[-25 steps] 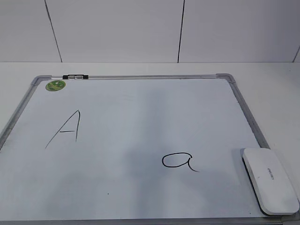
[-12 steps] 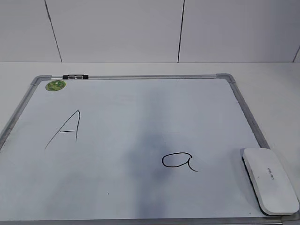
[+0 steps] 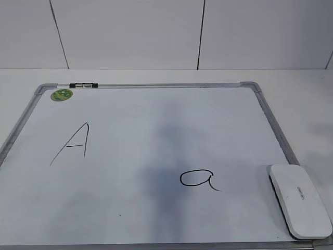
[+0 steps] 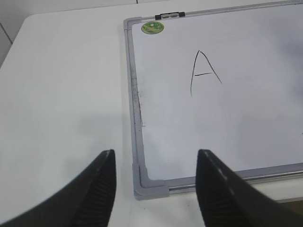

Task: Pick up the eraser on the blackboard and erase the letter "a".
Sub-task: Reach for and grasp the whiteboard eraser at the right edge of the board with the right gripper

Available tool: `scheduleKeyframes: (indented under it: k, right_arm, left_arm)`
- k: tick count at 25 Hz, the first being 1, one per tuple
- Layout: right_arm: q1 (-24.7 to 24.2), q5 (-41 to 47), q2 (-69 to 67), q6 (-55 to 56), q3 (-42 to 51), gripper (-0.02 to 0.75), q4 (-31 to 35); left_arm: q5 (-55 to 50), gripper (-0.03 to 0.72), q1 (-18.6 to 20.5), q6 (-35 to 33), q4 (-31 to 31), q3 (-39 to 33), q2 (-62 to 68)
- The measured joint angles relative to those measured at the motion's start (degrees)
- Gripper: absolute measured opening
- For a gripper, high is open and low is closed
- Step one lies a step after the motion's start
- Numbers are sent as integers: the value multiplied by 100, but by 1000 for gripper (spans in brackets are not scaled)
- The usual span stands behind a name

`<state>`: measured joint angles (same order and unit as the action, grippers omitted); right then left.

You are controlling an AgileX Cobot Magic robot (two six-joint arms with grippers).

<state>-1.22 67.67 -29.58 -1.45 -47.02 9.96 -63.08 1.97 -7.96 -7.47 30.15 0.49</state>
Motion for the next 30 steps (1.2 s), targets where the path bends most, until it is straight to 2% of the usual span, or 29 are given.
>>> scheduleKeyframes:
  k: [11, 18, 30]
  right_arm:
    - [154, 217, -1324, -3, 0, 589, 278]
    - [719, 148, -2233, 250, 0, 589, 7]
    - [1554, -686, -3606, 966, 0, 589, -505]
  left_arm:
    - [0, 389, 0, 0, 0, 0, 0]
    - [0, 389, 0, 0, 0, 0, 0]
    - [0, 389, 0, 0, 0, 0, 0]
